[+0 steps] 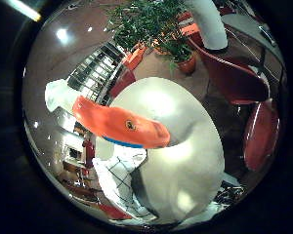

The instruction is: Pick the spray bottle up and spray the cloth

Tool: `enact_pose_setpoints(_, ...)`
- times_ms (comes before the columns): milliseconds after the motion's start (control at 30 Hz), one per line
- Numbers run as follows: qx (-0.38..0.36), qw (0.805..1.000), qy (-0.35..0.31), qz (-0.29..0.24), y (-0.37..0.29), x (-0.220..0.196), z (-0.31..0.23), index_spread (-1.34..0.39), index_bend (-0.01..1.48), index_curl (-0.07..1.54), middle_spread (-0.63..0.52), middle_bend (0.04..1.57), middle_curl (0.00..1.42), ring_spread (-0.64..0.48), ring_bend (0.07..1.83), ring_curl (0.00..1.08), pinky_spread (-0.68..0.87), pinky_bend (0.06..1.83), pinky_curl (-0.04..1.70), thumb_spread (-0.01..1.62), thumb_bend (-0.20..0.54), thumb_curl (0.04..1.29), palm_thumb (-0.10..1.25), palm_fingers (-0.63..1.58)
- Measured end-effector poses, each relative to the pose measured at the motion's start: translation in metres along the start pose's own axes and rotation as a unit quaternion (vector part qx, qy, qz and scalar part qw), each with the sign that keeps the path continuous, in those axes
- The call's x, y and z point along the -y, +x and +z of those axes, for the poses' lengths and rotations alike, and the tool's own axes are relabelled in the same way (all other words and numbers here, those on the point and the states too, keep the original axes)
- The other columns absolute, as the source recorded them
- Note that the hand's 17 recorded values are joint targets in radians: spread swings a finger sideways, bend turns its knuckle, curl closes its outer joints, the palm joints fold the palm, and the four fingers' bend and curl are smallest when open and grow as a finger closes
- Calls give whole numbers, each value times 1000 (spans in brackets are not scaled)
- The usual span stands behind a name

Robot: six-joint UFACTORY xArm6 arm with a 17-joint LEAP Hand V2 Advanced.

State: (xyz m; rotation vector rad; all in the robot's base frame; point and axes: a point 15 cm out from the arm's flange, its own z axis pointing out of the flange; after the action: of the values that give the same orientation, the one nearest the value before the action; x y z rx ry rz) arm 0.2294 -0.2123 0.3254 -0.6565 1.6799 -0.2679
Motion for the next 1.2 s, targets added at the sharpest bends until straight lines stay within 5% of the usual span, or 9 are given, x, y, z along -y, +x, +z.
enact_pose_setpoints(1200, -5, 998, -42, 37, 58, -28, 31, -107, 155, 286, 180, 340, 370, 190, 612, 278, 413, 544, 258, 1047, -23, 350, 632, 159)
